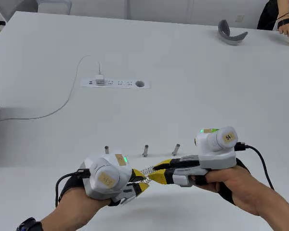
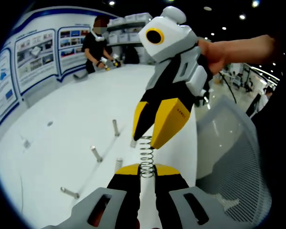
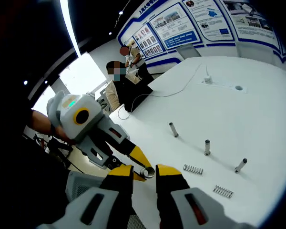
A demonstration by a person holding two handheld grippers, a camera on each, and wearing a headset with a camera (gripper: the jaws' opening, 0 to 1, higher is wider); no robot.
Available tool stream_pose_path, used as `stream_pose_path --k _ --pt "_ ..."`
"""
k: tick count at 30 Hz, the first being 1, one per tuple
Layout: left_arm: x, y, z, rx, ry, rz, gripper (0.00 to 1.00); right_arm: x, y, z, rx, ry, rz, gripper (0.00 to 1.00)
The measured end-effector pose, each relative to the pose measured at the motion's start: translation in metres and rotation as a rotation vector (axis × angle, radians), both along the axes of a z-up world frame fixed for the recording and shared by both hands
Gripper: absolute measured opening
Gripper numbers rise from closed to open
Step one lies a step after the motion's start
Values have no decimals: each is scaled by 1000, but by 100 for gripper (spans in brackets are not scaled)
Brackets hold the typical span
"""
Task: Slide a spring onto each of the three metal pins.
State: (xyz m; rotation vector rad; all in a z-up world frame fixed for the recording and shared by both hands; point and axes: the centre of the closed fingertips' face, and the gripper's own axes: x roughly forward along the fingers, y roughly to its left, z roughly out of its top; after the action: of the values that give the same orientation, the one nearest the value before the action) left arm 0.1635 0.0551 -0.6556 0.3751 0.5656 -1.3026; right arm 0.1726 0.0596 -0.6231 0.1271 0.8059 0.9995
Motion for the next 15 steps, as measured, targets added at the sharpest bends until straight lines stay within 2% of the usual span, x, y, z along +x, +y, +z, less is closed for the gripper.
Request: stream_pose_path --k 7,15 --pt "0 2 7 -7 -19 4 10 -3 6 -5 -51 -2 86 20" --pt "-2 4 8 -12 -21 7 10 -7 9 -9 -81 17 152 20"
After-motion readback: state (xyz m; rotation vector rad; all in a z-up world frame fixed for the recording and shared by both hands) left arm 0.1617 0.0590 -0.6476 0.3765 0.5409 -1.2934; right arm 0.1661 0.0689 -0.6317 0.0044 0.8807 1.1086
